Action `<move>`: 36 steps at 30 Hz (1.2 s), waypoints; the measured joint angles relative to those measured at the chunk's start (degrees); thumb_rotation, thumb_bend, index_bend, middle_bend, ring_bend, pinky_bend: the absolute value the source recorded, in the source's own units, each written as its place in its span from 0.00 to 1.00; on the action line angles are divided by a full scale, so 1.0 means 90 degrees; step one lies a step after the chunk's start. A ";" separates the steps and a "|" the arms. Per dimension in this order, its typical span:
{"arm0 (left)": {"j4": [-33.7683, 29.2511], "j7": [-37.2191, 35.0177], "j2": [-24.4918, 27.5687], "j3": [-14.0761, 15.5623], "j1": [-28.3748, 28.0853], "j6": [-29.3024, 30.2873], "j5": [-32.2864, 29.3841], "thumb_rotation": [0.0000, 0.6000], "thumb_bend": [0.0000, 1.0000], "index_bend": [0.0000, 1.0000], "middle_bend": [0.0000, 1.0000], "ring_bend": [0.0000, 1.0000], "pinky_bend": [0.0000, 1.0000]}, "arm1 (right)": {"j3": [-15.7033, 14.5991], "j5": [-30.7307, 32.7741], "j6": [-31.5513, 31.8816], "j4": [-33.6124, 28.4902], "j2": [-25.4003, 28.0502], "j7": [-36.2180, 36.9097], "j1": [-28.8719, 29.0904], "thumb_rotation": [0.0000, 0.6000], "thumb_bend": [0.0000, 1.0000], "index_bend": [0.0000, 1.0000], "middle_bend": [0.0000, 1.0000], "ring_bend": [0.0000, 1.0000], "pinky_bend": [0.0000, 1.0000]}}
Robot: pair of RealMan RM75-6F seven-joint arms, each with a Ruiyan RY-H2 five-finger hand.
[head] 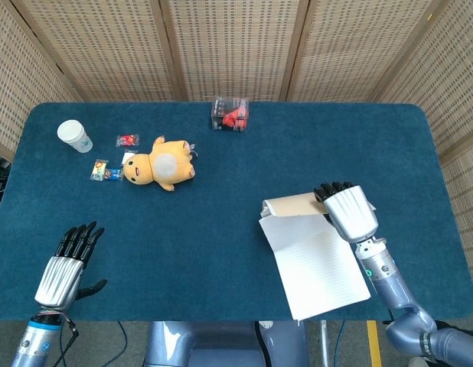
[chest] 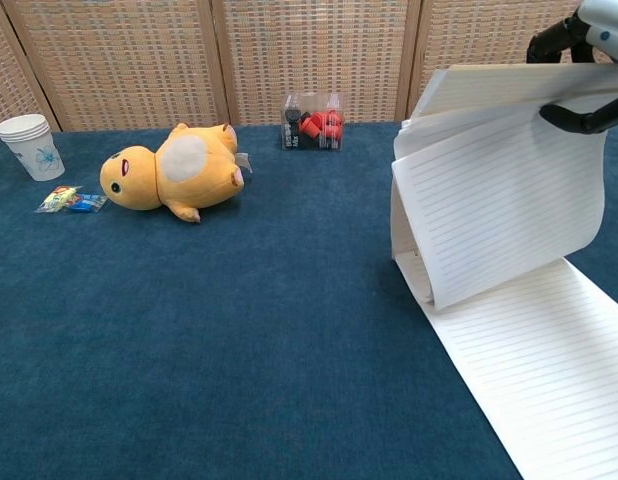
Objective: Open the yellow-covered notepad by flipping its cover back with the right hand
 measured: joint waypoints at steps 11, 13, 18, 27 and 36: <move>-0.0008 -0.0132 0.0021 -0.0053 -0.0079 -0.0160 -0.0173 1.00 0.06 0.00 0.00 0.00 0.05 | 0.0394 0.0538 -0.0568 0.0172 -0.0138 -0.0239 0.0600 1.00 0.62 0.75 0.75 0.66 0.82; -0.0009 -0.0148 0.0025 -0.0055 -0.0095 -0.0204 -0.0211 1.00 0.06 0.00 0.00 0.00 0.05 | 0.0452 0.0630 -0.0677 0.0251 -0.0189 -0.0260 0.0725 1.00 0.62 0.75 0.75 0.66 0.82; -0.0002 -0.0138 0.0021 -0.0037 -0.0115 -0.0253 -0.0237 1.00 0.06 0.00 0.00 0.00 0.04 | 0.0546 0.0827 -0.0903 0.0503 -0.0339 -0.0286 0.0991 1.00 0.62 0.75 0.75 0.66 0.82; -0.0076 -0.0071 0.0059 -0.0055 -0.0077 -0.0064 -0.0160 1.00 0.06 0.00 0.00 0.00 0.04 | 0.0626 0.1039 -0.1166 0.0980 -0.0636 -0.0220 0.1452 1.00 0.62 0.75 0.75 0.66 0.82; -0.0080 -0.0130 0.0084 -0.0043 -0.0072 -0.0048 -0.0159 1.00 0.06 0.00 0.00 0.00 0.04 | 0.0666 0.1208 -0.1372 0.1361 -0.0855 -0.0243 0.1783 1.00 0.62 0.75 0.75 0.66 0.82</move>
